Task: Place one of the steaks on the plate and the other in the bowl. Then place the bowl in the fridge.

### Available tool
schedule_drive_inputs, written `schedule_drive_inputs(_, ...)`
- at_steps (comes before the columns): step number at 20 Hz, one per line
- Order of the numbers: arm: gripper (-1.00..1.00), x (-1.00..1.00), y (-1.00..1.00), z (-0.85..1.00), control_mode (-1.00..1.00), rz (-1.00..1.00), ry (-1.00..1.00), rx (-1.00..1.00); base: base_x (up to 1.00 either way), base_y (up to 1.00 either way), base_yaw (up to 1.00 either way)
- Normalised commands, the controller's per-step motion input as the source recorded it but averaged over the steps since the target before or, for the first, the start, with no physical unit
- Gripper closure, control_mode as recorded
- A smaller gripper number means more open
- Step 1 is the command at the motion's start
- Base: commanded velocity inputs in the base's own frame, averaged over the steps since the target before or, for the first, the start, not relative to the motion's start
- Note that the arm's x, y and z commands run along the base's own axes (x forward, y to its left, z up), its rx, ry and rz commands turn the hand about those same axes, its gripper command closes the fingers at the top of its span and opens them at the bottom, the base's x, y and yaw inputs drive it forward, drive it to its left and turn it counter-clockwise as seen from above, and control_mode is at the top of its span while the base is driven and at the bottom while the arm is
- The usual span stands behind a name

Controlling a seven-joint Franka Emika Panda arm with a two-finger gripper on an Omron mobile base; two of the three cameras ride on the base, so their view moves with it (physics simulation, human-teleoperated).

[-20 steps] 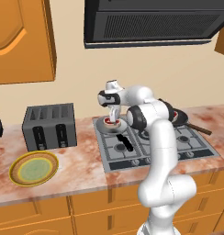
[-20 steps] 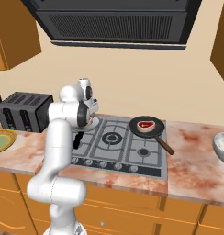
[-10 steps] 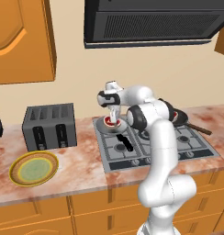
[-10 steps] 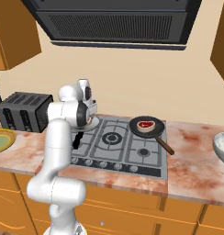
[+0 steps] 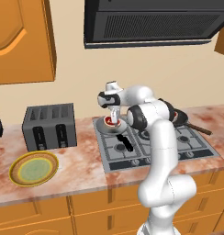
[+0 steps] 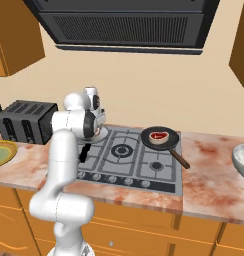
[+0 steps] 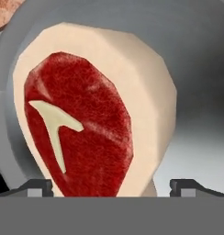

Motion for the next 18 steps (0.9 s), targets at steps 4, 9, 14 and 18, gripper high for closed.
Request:
schedule_drive_inputs(4, -1.00, -0.11, 0.00, -0.69, -1.00, 0.11, 0.01, -0.01, 0.00, 0.00, 0.00)
schedule_drive_inputs(9, -1.00, -0.14, 0.00, -0.84, -1.00, 0.11, 0.02, -0.02, 0.00, 0.00, 0.00)
schedule_drive_inputs(14, 1.00, -0.13, 0.11, -0.38, -1.00, 0.05, 0.00, 0.02, 0.00, 0.00, 0.00)
schedule_drive_inputs(18, 1.00, -0.08, 0.04, -0.19, -1.00, 0.00, -0.02, 0.02, 0.00, 0.00, 0.00)
